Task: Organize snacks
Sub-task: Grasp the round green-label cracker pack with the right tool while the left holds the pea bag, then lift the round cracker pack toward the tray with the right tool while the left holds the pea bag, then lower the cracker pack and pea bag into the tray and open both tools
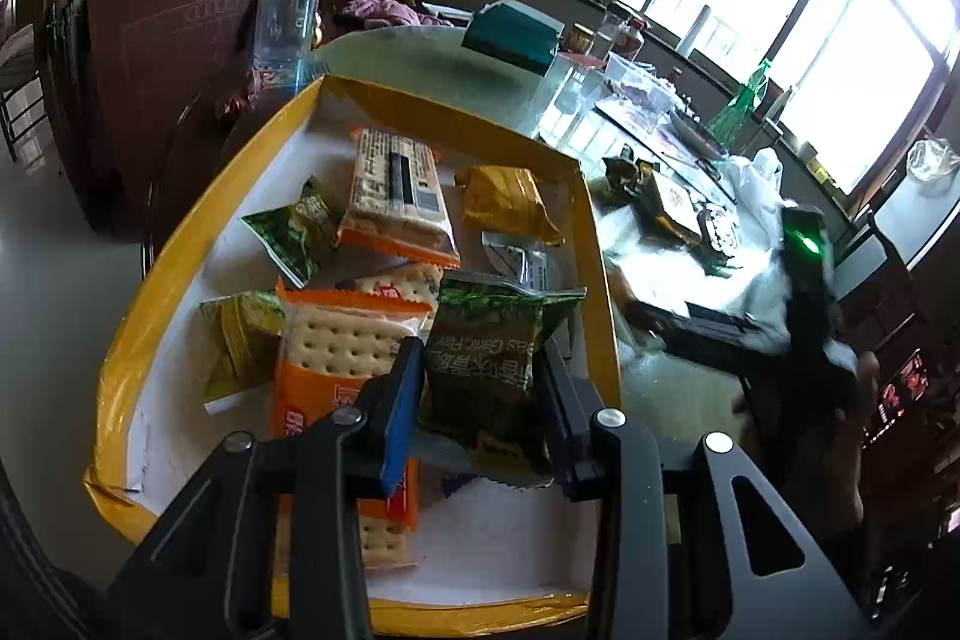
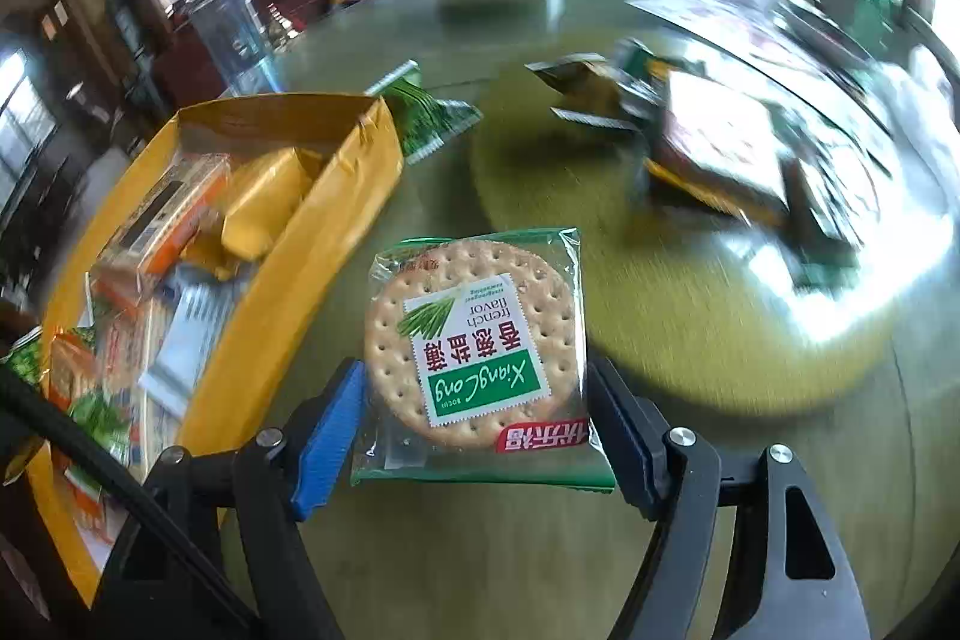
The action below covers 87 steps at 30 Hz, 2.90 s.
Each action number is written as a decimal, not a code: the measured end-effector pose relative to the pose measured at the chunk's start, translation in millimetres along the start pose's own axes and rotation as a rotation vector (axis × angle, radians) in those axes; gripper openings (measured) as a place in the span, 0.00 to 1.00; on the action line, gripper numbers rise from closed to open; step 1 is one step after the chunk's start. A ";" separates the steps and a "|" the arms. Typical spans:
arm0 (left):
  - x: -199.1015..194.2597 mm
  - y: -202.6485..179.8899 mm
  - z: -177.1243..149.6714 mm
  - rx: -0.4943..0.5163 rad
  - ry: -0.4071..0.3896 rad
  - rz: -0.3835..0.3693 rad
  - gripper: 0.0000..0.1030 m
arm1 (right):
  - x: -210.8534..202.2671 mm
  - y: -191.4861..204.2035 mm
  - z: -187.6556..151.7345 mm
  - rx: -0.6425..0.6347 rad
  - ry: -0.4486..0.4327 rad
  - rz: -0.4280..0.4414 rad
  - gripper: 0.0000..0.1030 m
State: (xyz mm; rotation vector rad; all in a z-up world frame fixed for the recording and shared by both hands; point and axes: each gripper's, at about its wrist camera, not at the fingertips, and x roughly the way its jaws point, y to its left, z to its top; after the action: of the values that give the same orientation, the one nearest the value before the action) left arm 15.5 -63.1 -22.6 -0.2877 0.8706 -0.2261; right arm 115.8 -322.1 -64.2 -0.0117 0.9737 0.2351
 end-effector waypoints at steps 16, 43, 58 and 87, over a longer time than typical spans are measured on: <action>-1.7 -23.7 -7.6 0.032 0.020 0.002 0.38 | -36.7 4.5 -63.3 0.108 -0.058 -0.068 0.71; -3.5 -16.4 -1.0 0.011 0.006 0.011 0.38 | -87.2 11.1 -52.3 0.238 -0.243 0.249 0.68; -10.2 15.3 11.4 -0.053 -0.025 0.037 0.38 | -77.4 36.6 -27.2 0.204 -0.232 0.312 0.68; 13.4 55.5 25.6 -0.070 -0.008 0.163 0.39 | -14.1 102.7 6.0 0.087 -0.112 0.364 0.69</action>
State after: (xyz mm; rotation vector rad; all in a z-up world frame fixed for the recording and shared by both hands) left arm 48.0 -11.3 -35.4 -0.2807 0.8900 -0.0427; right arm 92.3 -224.1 -39.4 0.2578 0.8687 0.5219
